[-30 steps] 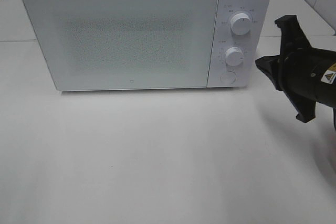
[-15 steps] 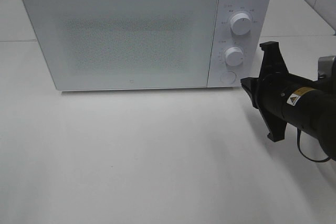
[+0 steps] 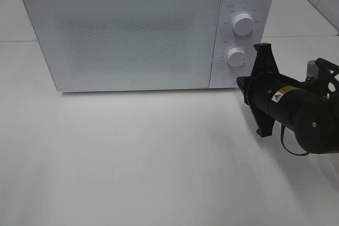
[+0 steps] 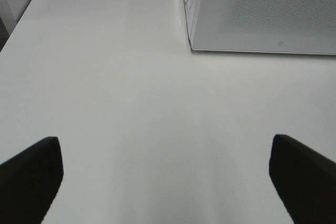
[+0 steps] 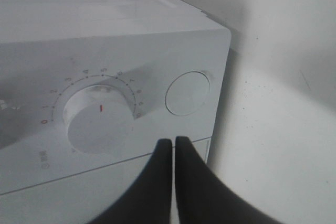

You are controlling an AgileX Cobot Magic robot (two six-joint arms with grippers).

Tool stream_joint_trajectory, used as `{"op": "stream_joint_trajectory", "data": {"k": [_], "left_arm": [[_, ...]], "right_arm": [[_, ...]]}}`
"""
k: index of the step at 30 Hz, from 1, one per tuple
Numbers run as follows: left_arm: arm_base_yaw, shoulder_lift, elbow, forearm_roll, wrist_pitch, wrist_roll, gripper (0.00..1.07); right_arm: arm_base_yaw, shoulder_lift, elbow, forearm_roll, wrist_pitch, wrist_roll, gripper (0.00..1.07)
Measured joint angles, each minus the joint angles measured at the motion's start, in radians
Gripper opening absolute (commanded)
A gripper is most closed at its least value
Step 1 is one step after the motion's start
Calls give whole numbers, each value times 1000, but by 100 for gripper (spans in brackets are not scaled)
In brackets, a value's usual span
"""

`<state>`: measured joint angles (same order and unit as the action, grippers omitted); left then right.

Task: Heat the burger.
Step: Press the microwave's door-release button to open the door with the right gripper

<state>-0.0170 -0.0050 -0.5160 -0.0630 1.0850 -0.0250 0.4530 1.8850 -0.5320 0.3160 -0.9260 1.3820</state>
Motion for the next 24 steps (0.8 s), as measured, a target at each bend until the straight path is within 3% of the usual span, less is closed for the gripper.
{"op": "stream_joint_trajectory", "data": {"k": [14,24], "left_arm": [[0,0,0,0,0,3,100],[0,0,0,0,0,3,100]], "right_arm": [[-1,147,-141,5,-8,45,0],[-25,196,-172,5,-8,52,0]]}}
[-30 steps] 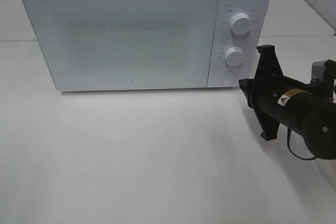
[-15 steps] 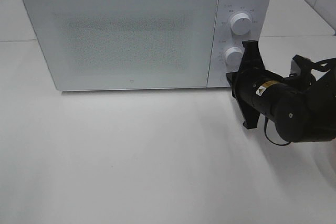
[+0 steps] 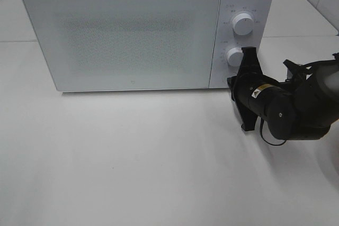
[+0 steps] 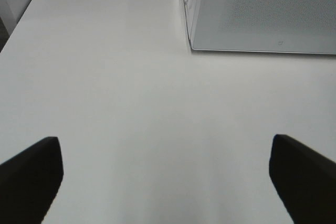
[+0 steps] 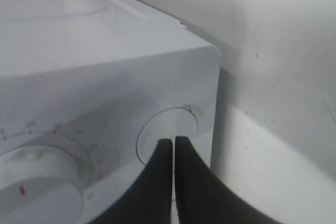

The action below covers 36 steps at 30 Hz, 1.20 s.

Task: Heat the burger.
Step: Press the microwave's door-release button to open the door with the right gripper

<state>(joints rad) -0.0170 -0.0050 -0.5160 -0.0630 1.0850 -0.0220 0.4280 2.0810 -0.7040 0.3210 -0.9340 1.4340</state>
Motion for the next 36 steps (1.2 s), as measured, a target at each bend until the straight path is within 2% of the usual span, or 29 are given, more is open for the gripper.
{"op": "stream_joint_trajectory", "data": {"k": [6,17,27,36], "left_arm": [[0,0,0,0,0,0,100],[0,0,0,0,0,0,100],[0,0,0,0,0,0,100],[0,0,0,0,0,0,100]], "right_arm": [[-34,24,-39,-27,7,1,0],[-36,45,-54,-29,2,-1,0],[-28,58,-41,-16,-97,-8,0],[-17,59,-75,35,-56,-26,0]]}}
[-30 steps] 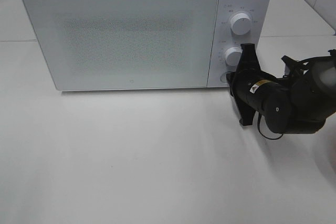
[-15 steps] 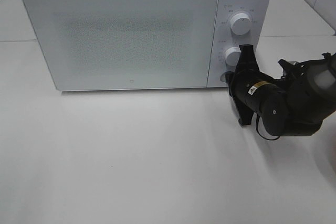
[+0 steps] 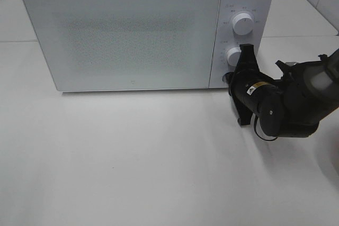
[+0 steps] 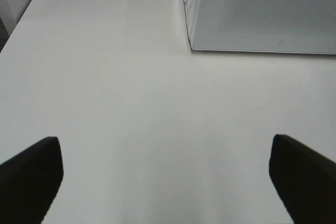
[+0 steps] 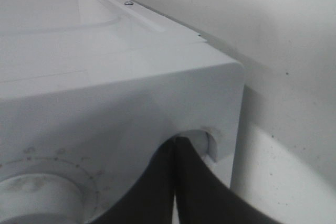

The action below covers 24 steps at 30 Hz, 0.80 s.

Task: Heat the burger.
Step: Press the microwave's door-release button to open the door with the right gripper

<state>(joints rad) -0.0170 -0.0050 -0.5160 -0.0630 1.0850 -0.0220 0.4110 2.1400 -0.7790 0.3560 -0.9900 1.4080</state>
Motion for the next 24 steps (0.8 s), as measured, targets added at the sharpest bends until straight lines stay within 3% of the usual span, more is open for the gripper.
{"op": "stream_joint_trajectory", "data": {"k": [12,20,24], "left_arm": [[0,0,0,0,0,0,100],[0,0,0,0,0,0,100],[0,0,0,0,0,0,100]], "right_arm": [[-4,11,-39,51,60,-38,0],[-5,11,-31,33,54,-23,0],[-15,-10,-13,-34,58,30,0]]}}
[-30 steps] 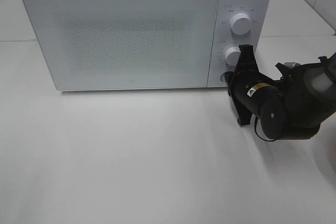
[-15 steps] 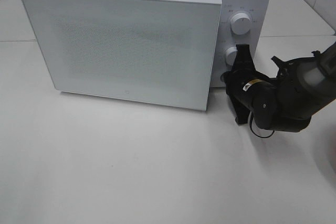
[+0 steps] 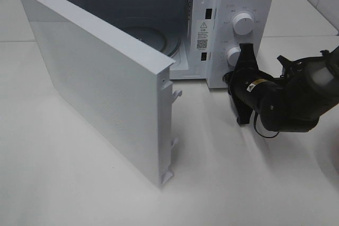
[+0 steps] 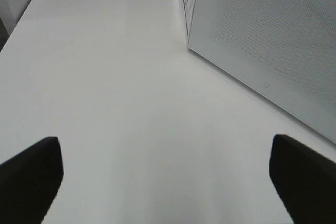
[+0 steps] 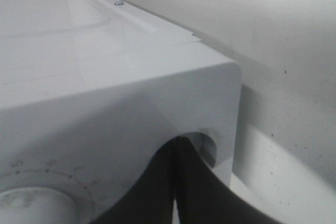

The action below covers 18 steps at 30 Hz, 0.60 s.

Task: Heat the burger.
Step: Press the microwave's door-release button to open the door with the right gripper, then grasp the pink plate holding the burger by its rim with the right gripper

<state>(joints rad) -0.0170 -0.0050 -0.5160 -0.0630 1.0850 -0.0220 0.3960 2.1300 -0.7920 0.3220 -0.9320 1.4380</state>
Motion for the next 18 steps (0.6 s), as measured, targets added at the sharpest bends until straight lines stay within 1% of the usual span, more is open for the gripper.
{"op": "stream_joint_trajectory", "data": {"k": [1,4,6,10,12,15,17,18], "left_arm": [[0,0,0,0,0,0,100],[0,0,0,0,0,0,100],[0,0,0,0,0,0,100],[0,0,0,0,0,0,100],[0,0,0,0,0,0,100],[0,0,0,0,0,0,100],[0,0,0,0,0,1,100],[0,0,0,0,0,1,100]], "right_arm": [[-4,-10,8,-21,13,30,0],[-5,-17,15,-29,19,48,0],[-9,-44,39,-45,29,74,0],[-12,-77,61,-62,51,77,0],[-14,-129,85,-83,54,75,0],[-14,-141,94,-92,63,75,0],[-14,-186,122,-143,134,75,0],[-14,-186,122,-143,134,75,0]]}}
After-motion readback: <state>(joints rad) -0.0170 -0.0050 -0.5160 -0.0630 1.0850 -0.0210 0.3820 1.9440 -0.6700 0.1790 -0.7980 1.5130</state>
